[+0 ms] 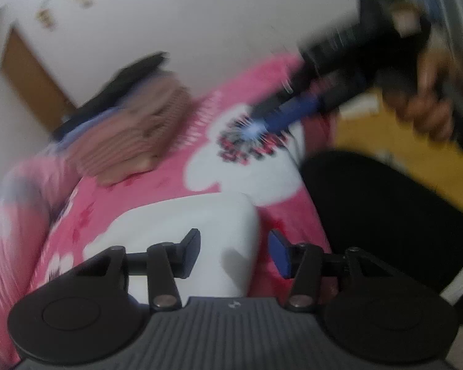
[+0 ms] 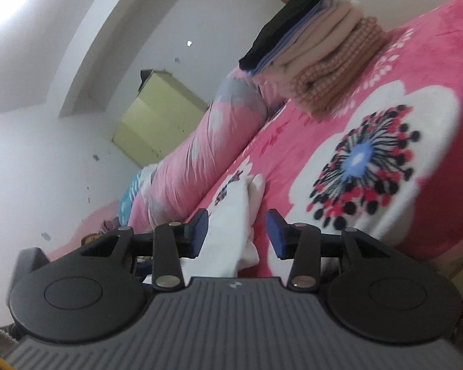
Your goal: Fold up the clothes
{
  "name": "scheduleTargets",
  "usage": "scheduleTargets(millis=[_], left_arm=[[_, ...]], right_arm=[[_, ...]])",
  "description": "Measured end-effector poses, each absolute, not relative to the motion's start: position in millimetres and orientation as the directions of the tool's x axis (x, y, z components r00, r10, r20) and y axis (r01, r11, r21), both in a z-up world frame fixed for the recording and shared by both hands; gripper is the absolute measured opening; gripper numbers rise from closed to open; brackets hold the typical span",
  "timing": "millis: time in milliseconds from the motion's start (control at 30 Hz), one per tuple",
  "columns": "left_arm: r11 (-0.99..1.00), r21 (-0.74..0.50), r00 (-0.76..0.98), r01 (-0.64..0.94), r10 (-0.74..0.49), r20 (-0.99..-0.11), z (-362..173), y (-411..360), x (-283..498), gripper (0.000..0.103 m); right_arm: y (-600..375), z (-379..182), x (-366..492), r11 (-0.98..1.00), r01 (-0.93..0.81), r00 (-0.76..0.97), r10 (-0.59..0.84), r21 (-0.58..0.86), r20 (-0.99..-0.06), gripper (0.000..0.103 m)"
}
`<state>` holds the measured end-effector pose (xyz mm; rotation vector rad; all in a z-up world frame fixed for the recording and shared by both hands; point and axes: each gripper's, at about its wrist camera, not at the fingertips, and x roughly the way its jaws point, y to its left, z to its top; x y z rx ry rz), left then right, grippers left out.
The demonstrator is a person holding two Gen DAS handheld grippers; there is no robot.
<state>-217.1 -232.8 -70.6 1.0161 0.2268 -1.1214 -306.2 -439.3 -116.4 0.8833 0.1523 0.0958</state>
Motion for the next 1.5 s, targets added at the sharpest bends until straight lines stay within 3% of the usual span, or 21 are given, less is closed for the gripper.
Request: scheduleTargets(millis=[33,200,333,467,567,733,900,1000,1100,1167,1233,1333,1500], left_arm=[[0.051,0.580,0.481,0.813,-0.618,-0.621,-78.7,-237.5,-216.5,0.034],[0.081,0.571,0.496,0.817,-0.605,-0.623,-84.8,-235.5,-204.2,0.009],[0.247,0.362,0.432,0.899,-0.641,-0.635,-53.1,-223.7,-170.9,0.008],[0.366,0.184,0.397,0.912,-0.675,-0.622,-32.2,-209.9,-146.1,0.007],[0.418,0.072,0.372,0.905,-0.702,-0.607,-21.9,-200.1,-132.2,0.007],[0.423,0.010,0.347,0.906,-0.729,-0.590,-17.1,-191.2,-126.2,0.007],[0.401,-0.011,0.325,0.916,-0.757,-0.566,-21.8,-188.2,-123.4,0.007],[0.406,-0.047,0.316,0.913,-0.774,-0.548,-26.2,-182.2,-119.8,0.007],[0.416,-0.104,0.301,0.904,-0.789,-0.536,-30.4,-176.5,-111.0,0.007],[0.414,-0.137,0.286,0.900,-0.798,-0.531,-31.7,-173.9,-104.8,0.007],[0.413,-0.171,0.270,0.895,-0.804,-0.529,-31.6,-171.2,-98.7,0.007],[0.418,-0.212,0.255,0.883,-0.808,-0.532,-32.6,-167.1,-91.3,0.008],[0.437,-0.251,0.249,0.864,-0.803,-0.542,-34.2,-160.3,-81.9,0.008]], right_arm=[[-440.3,-117.9,-309.8,0.624,-0.025,0.986,0.143,0.781,-0.083,0.041],[-448.3,-127.2,-315.6,0.565,-0.035,0.991,0.127,0.824,-0.045,0.042],[-450.2,-137.4,-309.8,0.460,-0.049,0.990,0.139,0.887,-0.018,0.042],[-450.4,-159.0,-290.6,0.200,-0.058,0.972,0.235,0.978,0.009,0.042],[-444.7,-181.5,-275.7,-0.050,-0.071,0.951,0.299,0.996,0.083,0.042],[-431.5,-201.4,-255.5,-0.322,-0.025,0.939,0.318,0.946,0.133,0.041],[-431.6,-183.7,-238.7,-0.304,0.092,0.928,0.372,0.948,0.029,0.039],[-442.3,-167.8,-232.1,-0.217,0.172,0.926,0.367,0.961,-0.083,0.037],[-450.8,-118.9,-229.3,0.210,0.116,0.918,0.351,0.971,-0.186,0.038],[-440.4,-87.5,-227.2,0.567,0.018,0.903,0.345,0.823,-0.258,0.039],[-424.3,-66.8,-223.8,0.804,-0.115,0.877,0.358,0.583,-0.320,0.039],[-409.6,-59.8,-213.7,0.867,-0.303,0.834,0.442,0.396,-0.331,0.039],[-402.0,-63.4,-187.6,0.810,-0.504,0.736,0.584,0.300,-0.343,0.039]])
